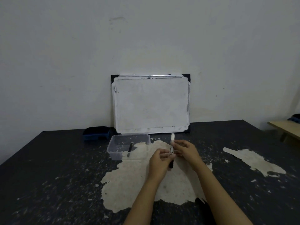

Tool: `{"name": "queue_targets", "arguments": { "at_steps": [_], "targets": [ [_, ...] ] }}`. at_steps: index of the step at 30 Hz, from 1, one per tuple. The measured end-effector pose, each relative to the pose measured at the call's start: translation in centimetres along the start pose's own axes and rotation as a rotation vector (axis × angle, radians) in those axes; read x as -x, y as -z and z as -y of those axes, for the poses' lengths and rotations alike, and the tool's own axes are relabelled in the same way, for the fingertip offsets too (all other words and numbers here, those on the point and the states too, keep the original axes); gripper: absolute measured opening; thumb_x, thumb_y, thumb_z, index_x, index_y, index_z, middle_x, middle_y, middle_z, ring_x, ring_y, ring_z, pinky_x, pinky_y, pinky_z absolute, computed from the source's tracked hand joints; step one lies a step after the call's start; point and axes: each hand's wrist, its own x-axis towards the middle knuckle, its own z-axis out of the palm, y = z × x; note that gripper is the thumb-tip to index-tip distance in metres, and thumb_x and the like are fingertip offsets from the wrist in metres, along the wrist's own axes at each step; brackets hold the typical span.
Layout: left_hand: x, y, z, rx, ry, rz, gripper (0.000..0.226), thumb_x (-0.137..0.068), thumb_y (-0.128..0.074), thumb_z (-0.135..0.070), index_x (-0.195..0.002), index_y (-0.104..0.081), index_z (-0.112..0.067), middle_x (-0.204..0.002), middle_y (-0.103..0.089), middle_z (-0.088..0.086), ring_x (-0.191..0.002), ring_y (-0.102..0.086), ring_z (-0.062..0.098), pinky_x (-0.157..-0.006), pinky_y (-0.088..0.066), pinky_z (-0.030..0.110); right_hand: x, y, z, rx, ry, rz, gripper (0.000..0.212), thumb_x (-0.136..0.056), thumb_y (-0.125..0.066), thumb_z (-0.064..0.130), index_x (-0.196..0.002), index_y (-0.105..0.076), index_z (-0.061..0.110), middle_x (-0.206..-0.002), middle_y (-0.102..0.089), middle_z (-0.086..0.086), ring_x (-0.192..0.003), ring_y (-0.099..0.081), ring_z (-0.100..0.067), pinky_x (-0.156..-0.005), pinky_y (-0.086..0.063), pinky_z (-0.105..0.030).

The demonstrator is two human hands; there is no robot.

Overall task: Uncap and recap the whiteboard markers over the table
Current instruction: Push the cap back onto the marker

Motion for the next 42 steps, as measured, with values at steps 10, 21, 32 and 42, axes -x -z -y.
{"name": "queue_targets", "arguments": {
  "at_steps": [10,21,32,42],
  "targets": [
    [-0.2,-0.5,1.8,-0.194,-0.098,0.056,0.054,-0.072,-0.085,-0.021,-0.12,-0.06,-0.021,-0.098,-0.069,0.003,-0.089,-0.066,0.013,-0.076,-0.056,0.019,-4.1,0.3,-1.6,0.262,-0.001,-0.047,0.031,-0.081,-0.081,0.021,-0.104,-0.075,0.002,-0.087,-0.077,-0.017,-0.07,-0.071,-0.021,-0.067,-0.062,-0.029],
    [-0.6,-0.5,2.2,-0.298,-0.161,0.0,0.049,-0.077,-0.082,-0.026,-0.121,-0.063,-0.017,-0.105,-0.065,-0.002,-0.091,-0.063,0.012,-0.085,-0.056,0.025,-4.9,-0.6,-1.8,0.488,0.061,-0.08,0.024,-0.079,-0.082,0.021,-0.094,-0.079,0.003,-0.081,-0.077,-0.014,-0.066,-0.069,-0.02,-0.074,-0.062,-0.035],
    [-0.6,-0.4,2.1,-0.28,-0.153,-0.003,0.045,-0.078,-0.081,-0.028,-0.118,-0.064,-0.018,-0.105,-0.067,-0.002,-0.091,-0.063,0.008,-0.079,-0.055,0.02,-4.5,-0.4,-1.3,0.524,0.062,-0.12,0.02,-0.085,-0.077,0.021,-0.085,-0.078,0.002,-0.073,-0.074,-0.013,-0.064,-0.066,-0.02,-0.074,-0.062,-0.039],
    [-0.3,-0.4,2.4,-0.258,-0.157,-0.001,0.048,-0.077,-0.082,-0.032,-0.118,-0.062,-0.016,-0.103,-0.066,0.0,-0.092,-0.063,0.011,-0.078,-0.057,0.021,-3.4,1.5,-1.5,0.488,0.003,-0.121,0.02,-0.091,-0.07,0.018,-0.085,-0.075,-0.001,-0.064,-0.067,-0.009,-0.059,-0.062,-0.019,-0.069,-0.06,-0.038]
  ]
}}
